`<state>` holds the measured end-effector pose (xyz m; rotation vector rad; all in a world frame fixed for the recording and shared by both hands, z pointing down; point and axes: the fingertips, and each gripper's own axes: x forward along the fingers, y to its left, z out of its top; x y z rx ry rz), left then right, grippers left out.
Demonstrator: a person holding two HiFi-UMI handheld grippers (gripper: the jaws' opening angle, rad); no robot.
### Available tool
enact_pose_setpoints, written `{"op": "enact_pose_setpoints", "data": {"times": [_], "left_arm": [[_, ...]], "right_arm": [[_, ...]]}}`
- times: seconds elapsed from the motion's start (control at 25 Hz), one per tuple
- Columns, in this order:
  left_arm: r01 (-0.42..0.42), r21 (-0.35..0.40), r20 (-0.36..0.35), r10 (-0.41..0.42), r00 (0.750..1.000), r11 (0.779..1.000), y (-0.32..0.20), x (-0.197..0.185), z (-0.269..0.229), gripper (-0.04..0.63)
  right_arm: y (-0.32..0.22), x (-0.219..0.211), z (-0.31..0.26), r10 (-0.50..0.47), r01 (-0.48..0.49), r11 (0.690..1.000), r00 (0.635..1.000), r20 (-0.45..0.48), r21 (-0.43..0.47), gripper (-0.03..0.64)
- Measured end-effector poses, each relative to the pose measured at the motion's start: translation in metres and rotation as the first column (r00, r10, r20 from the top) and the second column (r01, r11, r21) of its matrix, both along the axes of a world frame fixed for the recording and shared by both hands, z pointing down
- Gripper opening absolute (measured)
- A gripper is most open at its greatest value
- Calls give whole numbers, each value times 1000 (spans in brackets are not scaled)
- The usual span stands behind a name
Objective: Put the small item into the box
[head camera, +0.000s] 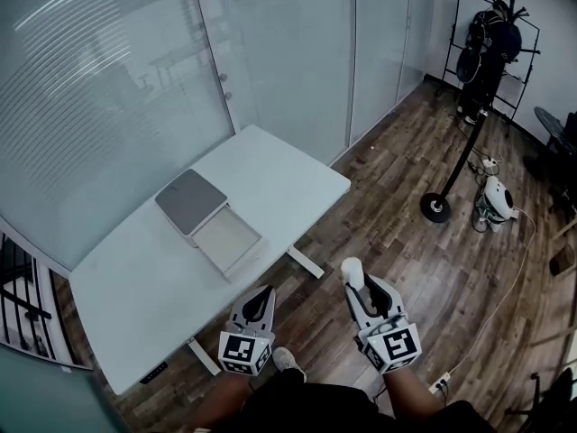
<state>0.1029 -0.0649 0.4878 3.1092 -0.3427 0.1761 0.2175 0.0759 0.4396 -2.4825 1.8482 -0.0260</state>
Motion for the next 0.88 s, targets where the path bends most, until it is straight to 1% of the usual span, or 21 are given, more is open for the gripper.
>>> {"op": "enact_pose_setpoints", "data": {"times": [0.24, 0.44, 0.6, 0.72, 0.8, 0.88], "left_arm": [[8, -4, -5, -8, 1000, 1000, -59, 4, 1, 12], [32, -16, -19, -32, 999, 999, -99, -1, 4, 12], [32, 10, -24, -31, 999, 999, -119, -3, 0, 12], [29, 29, -53, -27, 998, 999, -129, -4, -12, 12], [62, 16, -68, -61, 996, 998, -141, -6, -17, 12], [111, 10, -53, -111, 992, 994, -160, -8, -12, 12]], "right_arm": [[-70, 7, 0, -18, 18, 1000, 1000, -2, -3, 155], [-123, 10, -3, -44, 44, 999, 998, -35, -15, 155], [-153, 6, -3, -86, 84, 996, 995, -52, -35, 155], [-174, 0, 3, -133, 131, 991, 990, -46, -36, 155], [-188, -2, 5, -173, 171, 984, 984, -40, -46, 155], [-206, -2, 6, -213, 212, 976, 976, -33, -49, 155]]}}
